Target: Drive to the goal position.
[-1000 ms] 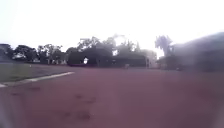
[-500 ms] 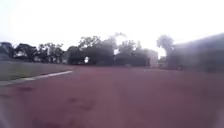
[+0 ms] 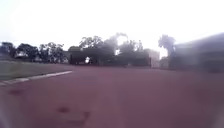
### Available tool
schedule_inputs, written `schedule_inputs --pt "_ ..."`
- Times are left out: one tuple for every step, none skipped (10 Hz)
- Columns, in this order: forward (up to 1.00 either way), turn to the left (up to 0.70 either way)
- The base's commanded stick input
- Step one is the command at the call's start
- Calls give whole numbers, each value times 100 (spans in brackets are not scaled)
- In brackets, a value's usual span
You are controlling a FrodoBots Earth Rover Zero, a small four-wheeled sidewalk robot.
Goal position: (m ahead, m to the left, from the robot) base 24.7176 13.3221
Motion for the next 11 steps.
schedule_inputs --pt "70 0" --pt "70 0" --pt "70 0" --pt "70 0" --pt "70 0" --pt "70 0" --pt "70 0" --pt "70 1" --pt "70 2" --pt "70 2" --pt "70 2"
